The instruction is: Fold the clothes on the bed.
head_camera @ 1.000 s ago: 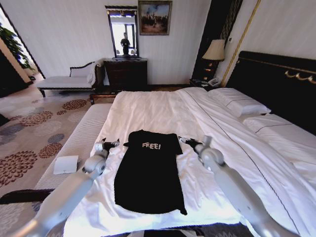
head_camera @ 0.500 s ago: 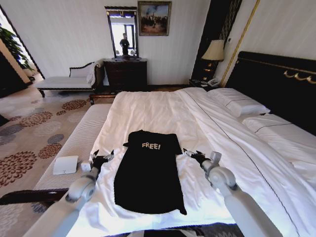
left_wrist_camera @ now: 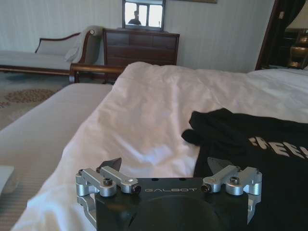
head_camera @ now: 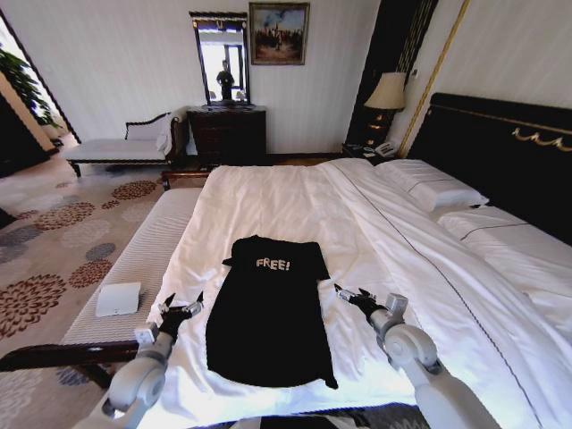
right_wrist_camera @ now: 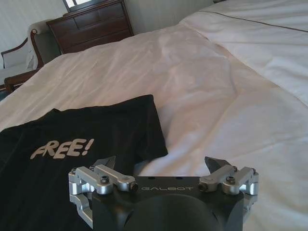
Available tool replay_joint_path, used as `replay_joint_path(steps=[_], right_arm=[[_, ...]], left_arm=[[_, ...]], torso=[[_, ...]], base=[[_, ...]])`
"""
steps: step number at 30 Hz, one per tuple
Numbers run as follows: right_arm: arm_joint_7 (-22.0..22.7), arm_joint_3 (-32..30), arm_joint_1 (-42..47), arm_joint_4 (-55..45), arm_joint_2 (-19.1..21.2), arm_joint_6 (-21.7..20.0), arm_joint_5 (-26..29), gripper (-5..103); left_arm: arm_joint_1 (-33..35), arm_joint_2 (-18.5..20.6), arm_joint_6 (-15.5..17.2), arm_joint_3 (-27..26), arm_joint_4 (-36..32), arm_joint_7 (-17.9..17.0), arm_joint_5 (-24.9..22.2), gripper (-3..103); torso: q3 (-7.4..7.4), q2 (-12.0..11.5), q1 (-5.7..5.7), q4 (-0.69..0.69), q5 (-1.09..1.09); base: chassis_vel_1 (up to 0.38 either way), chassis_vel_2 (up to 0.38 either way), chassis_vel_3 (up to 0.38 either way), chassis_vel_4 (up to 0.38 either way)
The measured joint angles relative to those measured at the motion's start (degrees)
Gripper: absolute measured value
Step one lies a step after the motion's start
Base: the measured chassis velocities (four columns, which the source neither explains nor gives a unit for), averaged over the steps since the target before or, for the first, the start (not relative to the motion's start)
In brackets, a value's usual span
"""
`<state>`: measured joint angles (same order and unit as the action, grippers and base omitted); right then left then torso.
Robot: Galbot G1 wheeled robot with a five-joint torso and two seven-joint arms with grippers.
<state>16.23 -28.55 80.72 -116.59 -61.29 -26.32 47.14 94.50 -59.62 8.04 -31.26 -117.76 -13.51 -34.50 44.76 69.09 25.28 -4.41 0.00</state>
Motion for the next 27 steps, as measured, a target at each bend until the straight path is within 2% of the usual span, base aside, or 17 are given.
replay_joint_path(steps=[1, 3, 4, 6, 10, 17, 21, 24, 25, 26, 27], right_arm=[[0.00, 0.00, 0.00, 0.00, 0.00, 0.00, 0.00, 100], [-1.30, 0.00, 1.11, 0.04, -0.65, 2.01, -5.06, 100], [-2.57, -0.10, 2.31, 0.08, -1.20, 3.88, -9.35, 100], [-3.84, -0.50, 3.98, -0.10, -1.80, 6.10, -13.22, 100], [-4.77, -1.23, 5.46, -0.66, -2.67, 7.48, -15.98, 100], [-5.41, -2.13, 9.81, -3.03, -4.36, 7.70, -16.36, 100], [-5.37, -1.96, 12.86, -4.45, -6.33, 6.67, -14.04, 100], [-4.08, -1.75, 14.65, -5.51, -7.45, 4.12, -8.45, 100], [-2.46, -1.81, 15.32, -5.82, -7.62, 2.12, -2.57, 100], [-1.03, -1.97, 15.58, -5.90, -7.66, 0.65, 1.03, 100], [-1.03, -1.97, 15.58, -5.90, -7.66, 0.65, 1.03, 100]], left_arm=[[0.00, 0.00, 0.00, 0.00, 0.00, 0.00, 0.00, 100], [1.18, -0.50, -0.24, -0.31, -0.41, 0.48, 0.24, 103], [2.01, -0.91, -0.48, -0.68, -0.61, 0.85, 0.51, 101], [3.24, -1.54, -0.87, -1.14, -0.76, 1.38, 0.88, 99], [5.75, -3.13, -1.47, -1.44, -1.44, 2.07, 1.48, 98], [10.98, -6.25, -2.95, -2.67, -3.66, 3.63, 1.82, 98], [13.51, -6.76, -3.75, -3.63, -4.59, 4.38, 0.25, 98], [15.05, -7.12, -4.47, -4.09, -4.92, 4.93, -0.05, 98], [15.83, -7.57, -4.59, -4.30, -5.35, 5.03, -0.27, 97], [16.23, -7.88, -4.66, -4.44, -5.62, 5.06, -0.38, 97], [16.23, -7.88, -4.66, -4.44, -5.62, 5.06, -0.38, 97]], torso=[[0.00, 0.00, 0.00, 0.00, 0.00], [0.00, 0.00, 0.00, 0.00, 0.00], [0.00, 0.00, 0.00, 0.00, 0.00], [0.00, 0.00, 0.00, -0.02, 0.01], [0.00, 0.00, 0.00, -0.02, 0.00], [-0.01, 0.00, -0.01, -0.01, 0.00], [0.00, 0.00, -0.01, -0.01, 0.00], [0.00, 0.00, -0.01, -0.02, 0.00], [0.00, 0.01, -0.01, -0.01, -0.01], [0.00, 0.00, -0.01, -0.01, 0.00], [0.00, 0.00, -0.01, -0.01, 0.00]], base=[[0.000, 0.000, 0.000, 0.000], [0.000, 0.000, 0.000, 0.000], [0.000, 0.000, 0.000, 0.000], [0.000, 0.000, 0.000, 0.000], [0.000, 0.000, 0.000, 0.000], [0.000, 0.000, 0.000, 0.000], [0.000, 0.000, 0.000, 0.000], [0.000, 0.000, 0.000, 0.000], [0.000, 0.000, 0.000, 0.000], [0.000, 0.000, 0.000, 0.000], [0.000, 0.000, 0.000, 0.000]])
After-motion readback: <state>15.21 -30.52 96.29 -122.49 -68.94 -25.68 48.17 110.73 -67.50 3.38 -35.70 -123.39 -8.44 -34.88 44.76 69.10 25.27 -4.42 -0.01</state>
